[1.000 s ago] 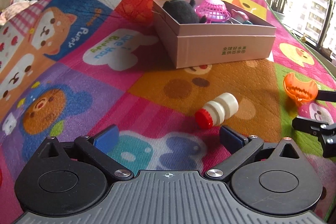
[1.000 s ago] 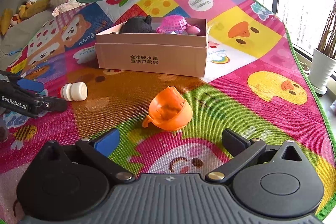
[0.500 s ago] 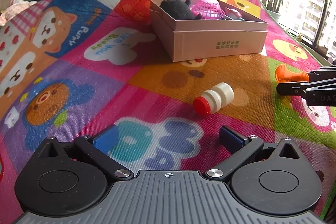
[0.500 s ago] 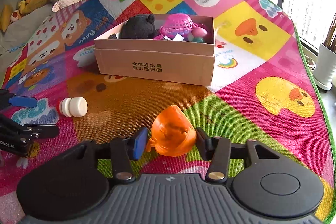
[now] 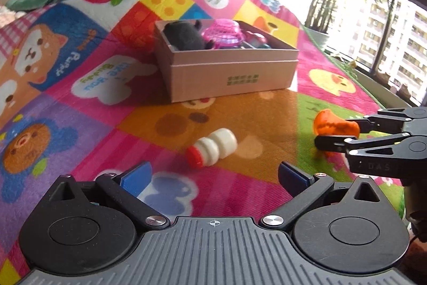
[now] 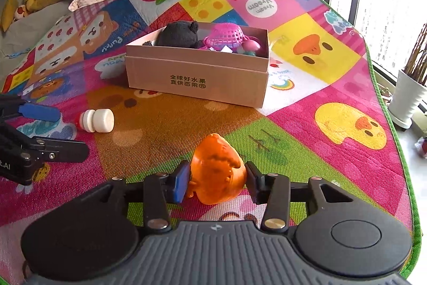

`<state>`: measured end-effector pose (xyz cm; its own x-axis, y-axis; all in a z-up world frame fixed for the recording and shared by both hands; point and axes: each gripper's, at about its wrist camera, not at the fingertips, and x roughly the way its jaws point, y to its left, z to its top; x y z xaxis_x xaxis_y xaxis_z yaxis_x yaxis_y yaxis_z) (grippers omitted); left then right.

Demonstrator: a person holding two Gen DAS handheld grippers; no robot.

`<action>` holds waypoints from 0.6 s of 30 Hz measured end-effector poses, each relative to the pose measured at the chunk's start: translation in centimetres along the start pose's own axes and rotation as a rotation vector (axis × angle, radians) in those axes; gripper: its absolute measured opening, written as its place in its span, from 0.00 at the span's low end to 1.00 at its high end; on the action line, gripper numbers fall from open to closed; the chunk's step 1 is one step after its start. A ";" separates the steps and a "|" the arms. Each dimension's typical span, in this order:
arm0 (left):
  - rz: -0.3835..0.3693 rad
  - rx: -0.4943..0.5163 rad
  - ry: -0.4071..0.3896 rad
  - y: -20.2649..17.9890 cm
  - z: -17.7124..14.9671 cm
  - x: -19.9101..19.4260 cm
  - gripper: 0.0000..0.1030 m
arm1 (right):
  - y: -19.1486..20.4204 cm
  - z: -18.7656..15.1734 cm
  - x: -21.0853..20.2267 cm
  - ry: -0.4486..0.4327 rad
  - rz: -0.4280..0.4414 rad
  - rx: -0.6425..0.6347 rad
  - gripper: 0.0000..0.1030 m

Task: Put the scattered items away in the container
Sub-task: 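Grasp the white red-capped bottle with left tool while right tool holds the orange cup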

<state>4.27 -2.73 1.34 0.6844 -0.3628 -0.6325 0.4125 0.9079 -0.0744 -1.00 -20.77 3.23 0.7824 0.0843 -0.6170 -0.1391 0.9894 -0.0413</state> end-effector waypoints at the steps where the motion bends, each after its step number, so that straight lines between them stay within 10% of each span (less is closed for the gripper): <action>1: -0.015 -0.005 0.006 -0.2 0.2 0.3 0.95 | 0.1 -0.1 -0.1 -0.002 0.000 -0.004 0.43; 4: -0.033 -0.030 0.023 -0.3 0.8 1.2 0.68 | 0.2 -0.4 -0.3 -0.012 -0.008 -0.015 0.43; 11: 0.062 0.064 0.023 0.8 1.7 2.5 0.70 | 0.3 -0.7 -0.4 -0.025 -0.022 -0.031 0.49; 18: 0.179 0.139 0.038 3.1 1.1 1.5 0.93 | -0.6 -1.0 0.0 -0.034 -0.063 0.014 0.79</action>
<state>7.27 -0.67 0.98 0.7320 -0.1881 -0.6548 0.3672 0.9185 0.1467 -1.47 -21.48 2.46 0.8093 0.0253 -0.5868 -0.0805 0.9944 -0.0683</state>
